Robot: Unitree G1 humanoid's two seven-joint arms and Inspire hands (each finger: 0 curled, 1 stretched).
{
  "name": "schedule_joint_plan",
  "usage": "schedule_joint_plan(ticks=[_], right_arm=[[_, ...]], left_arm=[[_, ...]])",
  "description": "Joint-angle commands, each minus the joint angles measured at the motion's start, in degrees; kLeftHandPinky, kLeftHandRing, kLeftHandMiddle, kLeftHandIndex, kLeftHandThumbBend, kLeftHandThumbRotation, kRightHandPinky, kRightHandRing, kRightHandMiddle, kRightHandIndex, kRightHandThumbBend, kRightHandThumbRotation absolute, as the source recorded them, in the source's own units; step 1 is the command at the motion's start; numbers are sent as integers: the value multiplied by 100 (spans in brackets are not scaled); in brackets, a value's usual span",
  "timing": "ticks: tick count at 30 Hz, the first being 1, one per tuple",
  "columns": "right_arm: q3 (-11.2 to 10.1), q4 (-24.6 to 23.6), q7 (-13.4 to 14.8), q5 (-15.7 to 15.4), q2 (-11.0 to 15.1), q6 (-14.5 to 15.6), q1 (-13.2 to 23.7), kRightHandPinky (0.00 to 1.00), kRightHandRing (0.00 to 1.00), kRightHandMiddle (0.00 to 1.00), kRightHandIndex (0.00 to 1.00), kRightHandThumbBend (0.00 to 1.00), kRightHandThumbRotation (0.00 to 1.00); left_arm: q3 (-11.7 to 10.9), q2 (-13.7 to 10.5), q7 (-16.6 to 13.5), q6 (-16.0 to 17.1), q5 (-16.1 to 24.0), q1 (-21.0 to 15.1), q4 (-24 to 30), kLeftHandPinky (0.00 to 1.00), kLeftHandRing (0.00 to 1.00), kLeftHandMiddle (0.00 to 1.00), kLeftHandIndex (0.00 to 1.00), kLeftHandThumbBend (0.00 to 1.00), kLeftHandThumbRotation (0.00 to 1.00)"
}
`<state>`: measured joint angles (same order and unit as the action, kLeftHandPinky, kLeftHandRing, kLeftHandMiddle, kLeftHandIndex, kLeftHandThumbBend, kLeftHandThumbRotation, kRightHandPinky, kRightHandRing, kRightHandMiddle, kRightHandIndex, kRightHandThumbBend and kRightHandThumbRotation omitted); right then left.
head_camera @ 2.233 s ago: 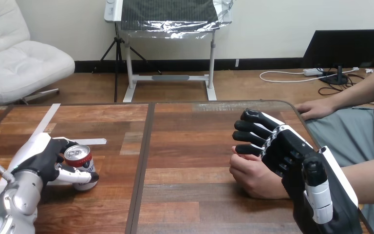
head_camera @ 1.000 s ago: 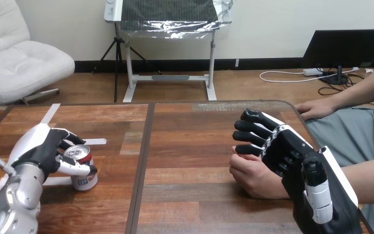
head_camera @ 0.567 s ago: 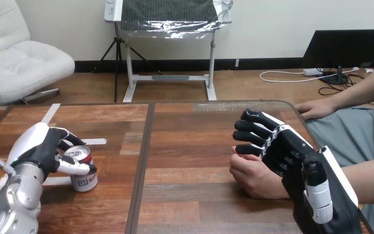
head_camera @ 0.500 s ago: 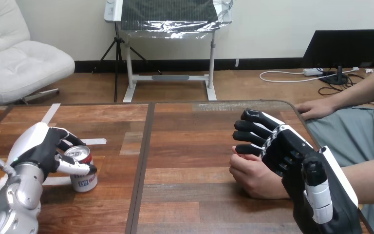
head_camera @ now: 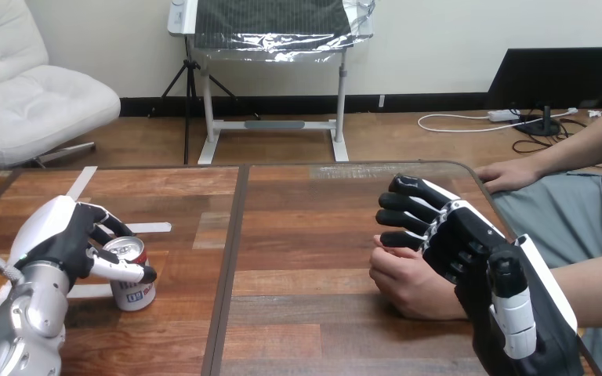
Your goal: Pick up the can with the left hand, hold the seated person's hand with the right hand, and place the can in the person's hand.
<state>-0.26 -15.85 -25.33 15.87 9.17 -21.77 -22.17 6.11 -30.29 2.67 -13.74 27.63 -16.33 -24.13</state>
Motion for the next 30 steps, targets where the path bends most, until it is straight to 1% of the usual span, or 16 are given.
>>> schedule_joint_plan(ticks=[1, 9, 13, 16, 17, 21, 30], right_arm=[[-10, -255, 44, 46, -13, -123, 314, 75, 80, 82, 83, 93, 95], [-9, -230, 22, 82, -8, -128, 310, 75, 81, 82, 84, 92, 94], [-5, -232, 19, 94, -6, -108, 314, 76, 81, 82, 84, 92, 94], [-7, -213, 10, 101, -6, -118, 323, 75, 81, 82, 84, 92, 94], [-7, -208, 7, 104, -6, -121, 326, 76, 81, 82, 84, 92, 94], [-9, -200, 6, 116, -7, -110, 328, 76, 81, 82, 84, 92, 94], [-46, -126, 33, 29, 3, -163, 371, 76, 81, 82, 83, 92, 94]], left_arm=[[69, 13, -110, 98, 79, -461, 6, 33, 40, 47, 52, 75, 0], [82, 1, -146, 153, 96, -456, -30, 32, 39, 46, 50, 75, 0], [89, -4, -125, 109, 114, -450, -3, 32, 40, 46, 50, 75, 0], [96, -7, -126, 103, 128, -446, 1, 35, 41, 46, 49, 75, 0], [97, -9, -132, 116, 129, -446, -10, 37, 43, 46, 49, 76, 0], [105, -17, -136, 134, 140, -445, -27, 42, 46, 47, 49, 76, 0], [95, -45, -55, 60, 157, -385, 187, 51, 51, 50, 50, 77, 0]])
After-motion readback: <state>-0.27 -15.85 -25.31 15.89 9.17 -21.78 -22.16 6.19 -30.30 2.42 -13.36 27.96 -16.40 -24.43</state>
